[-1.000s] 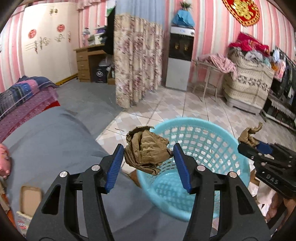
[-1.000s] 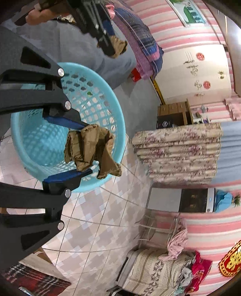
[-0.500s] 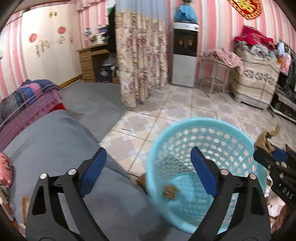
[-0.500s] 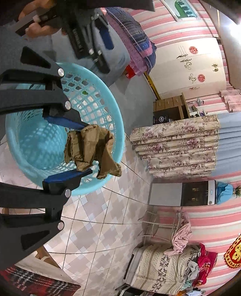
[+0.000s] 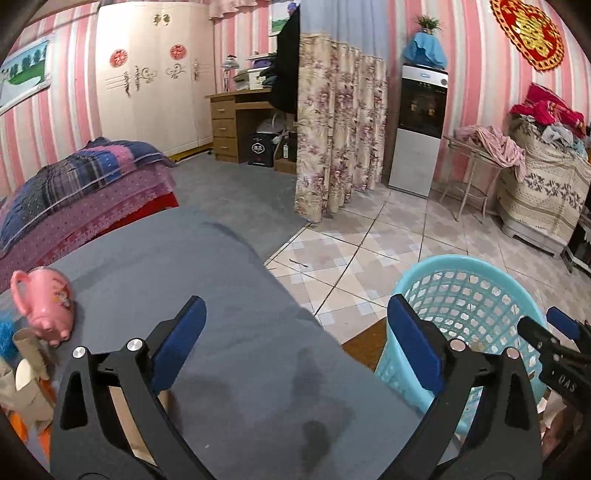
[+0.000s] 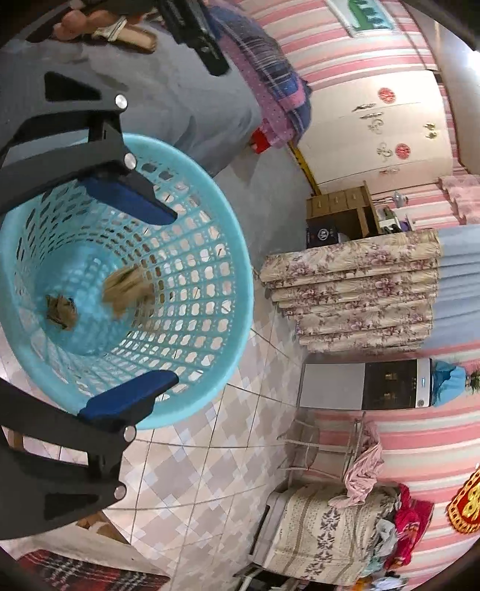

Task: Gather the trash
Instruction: 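Swing both tools back over the table toward the snack wrapper, then grasp the snack wrapper with the right tool while the left tool grasps the orange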

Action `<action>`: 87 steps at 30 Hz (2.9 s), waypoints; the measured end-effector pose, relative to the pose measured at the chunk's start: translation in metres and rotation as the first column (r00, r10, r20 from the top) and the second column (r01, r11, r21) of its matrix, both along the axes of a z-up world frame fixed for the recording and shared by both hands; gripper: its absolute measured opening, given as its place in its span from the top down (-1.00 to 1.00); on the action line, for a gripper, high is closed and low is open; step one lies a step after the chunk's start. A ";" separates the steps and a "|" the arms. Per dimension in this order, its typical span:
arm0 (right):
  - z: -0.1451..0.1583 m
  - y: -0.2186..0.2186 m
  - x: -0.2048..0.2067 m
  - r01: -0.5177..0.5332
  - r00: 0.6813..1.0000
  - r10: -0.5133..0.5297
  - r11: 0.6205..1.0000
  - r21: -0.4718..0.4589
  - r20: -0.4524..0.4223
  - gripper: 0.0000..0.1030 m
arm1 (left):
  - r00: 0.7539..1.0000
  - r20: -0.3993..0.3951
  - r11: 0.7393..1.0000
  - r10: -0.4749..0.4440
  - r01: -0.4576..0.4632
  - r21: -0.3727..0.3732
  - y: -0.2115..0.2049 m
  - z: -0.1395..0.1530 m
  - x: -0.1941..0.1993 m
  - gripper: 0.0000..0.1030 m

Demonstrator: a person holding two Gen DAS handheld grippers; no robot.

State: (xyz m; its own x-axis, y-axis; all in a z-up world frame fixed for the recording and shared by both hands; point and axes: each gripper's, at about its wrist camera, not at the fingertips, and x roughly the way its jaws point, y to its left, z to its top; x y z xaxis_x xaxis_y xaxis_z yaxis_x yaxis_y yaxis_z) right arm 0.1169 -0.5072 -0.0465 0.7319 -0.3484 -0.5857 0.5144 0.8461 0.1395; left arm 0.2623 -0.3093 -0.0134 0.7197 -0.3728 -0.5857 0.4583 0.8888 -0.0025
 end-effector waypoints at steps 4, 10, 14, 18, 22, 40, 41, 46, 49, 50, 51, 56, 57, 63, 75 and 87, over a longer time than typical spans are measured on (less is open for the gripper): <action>0.006 0.005 -0.002 -0.005 1.000 0.005 1.000 -0.023 0.017 -0.76 | 1.000 -0.002 0.999 0.025 -0.025 -0.026 0.020 0.008 -0.007 -0.86; 0.012 0.017 0.002 -0.038 0.999 0.038 0.999 -0.023 0.023 -0.77 | 0.995 0.018 0.993 0.102 -0.101 -0.057 0.057 0.024 -0.016 -0.89; 0.020 0.031 0.003 -0.066 0.997 0.068 0.996 -0.057 0.029 -0.77 | 0.986 0.043 0.986 0.159 -0.156 -0.059 0.086 0.034 -0.024 -0.89; 0.027 0.046 0.001 -0.127 0.990 0.130 0.991 -0.051 0.057 -0.77 | 0.978 0.076 0.980 0.196 -0.194 -0.032 0.110 0.039 -0.034 -0.89; 0.031 0.066 0.001 -0.177 0.982 0.181 0.982 -0.069 0.053 -0.77 | 0.969 0.067 0.971 0.239 -0.239 -0.015 0.142 0.037 -0.043 -0.89; 0.036 0.165 0.004 -0.413 0.907 0.420 0.901 -0.132 0.029 -0.91 | 0.872 0.017 0.871 0.490 -0.490 0.023 0.297 0.001 -0.096 -0.89; 0.035 0.167 0.006 -0.419 0.905 0.425 0.900 -0.117 0.028 -0.91 | 0.868 0.022 0.867 0.497 -0.497 0.021 0.301 0.000 -0.097 -0.89; 0.028 0.175 0.013 -0.435 0.900 0.436 0.897 -0.081 -0.002 -0.91 | 0.855 0.061 0.854 0.516 -0.518 0.043 0.316 -0.005 -0.106 -0.89; 0.024 0.186 0.016 -0.433 0.901 0.432 0.895 -0.107 -0.033 -0.91 | 0.855 0.051 0.854 0.516 -0.518 0.044 0.325 -0.010 -0.107 -0.89; 0.023 0.190 0.016 -0.436 0.900 0.434 0.893 -0.108 -0.040 -0.91 | 0.856 0.045 0.855 0.516 -0.517 0.044 0.327 -0.010 -0.107 -0.89; 0.020 0.193 0.017 -0.444 0.896 0.441 0.890 -0.101 -0.049 -0.91 | 0.856 0.037 0.855 0.516 -0.517 0.037 0.330 -0.012 -0.107 -0.89; 0.016 0.210 0.019 -0.487 0.873 0.484 0.870 -0.071 -0.057 -0.91 | 0.836 0.032 0.836 0.548 -0.548 0.003 0.348 -0.020 -0.114 -0.89; 0.015 0.214 0.018 -0.493 0.870 0.490 0.867 -0.075 -0.053 -0.91 | 0.836 0.024 0.837 0.548 -0.548 0.002 0.350 -0.021 -0.114 -0.89; 0.010 0.235 0.021 -0.519 0.855 0.514 0.849 -0.098 -0.073 -0.91 | 0.846 -0.027 0.847 0.532 -0.531 0.035 0.363 -0.032 -0.117 -0.89; 0.002 0.228 0.026 -0.528 0.847 0.525 0.849 -0.016 -0.079 -0.91 | 0.811 -0.016 0.811 0.584 -0.583 0.050 0.381 -0.036 -0.124 -0.89; -0.021 0.273 0.051 -0.620 0.773 0.618 0.784 0.037 -0.146 -0.75 | 0.845 -0.011 0.844 0.535 -0.534 0.038 0.369 -0.034 -0.131 -0.89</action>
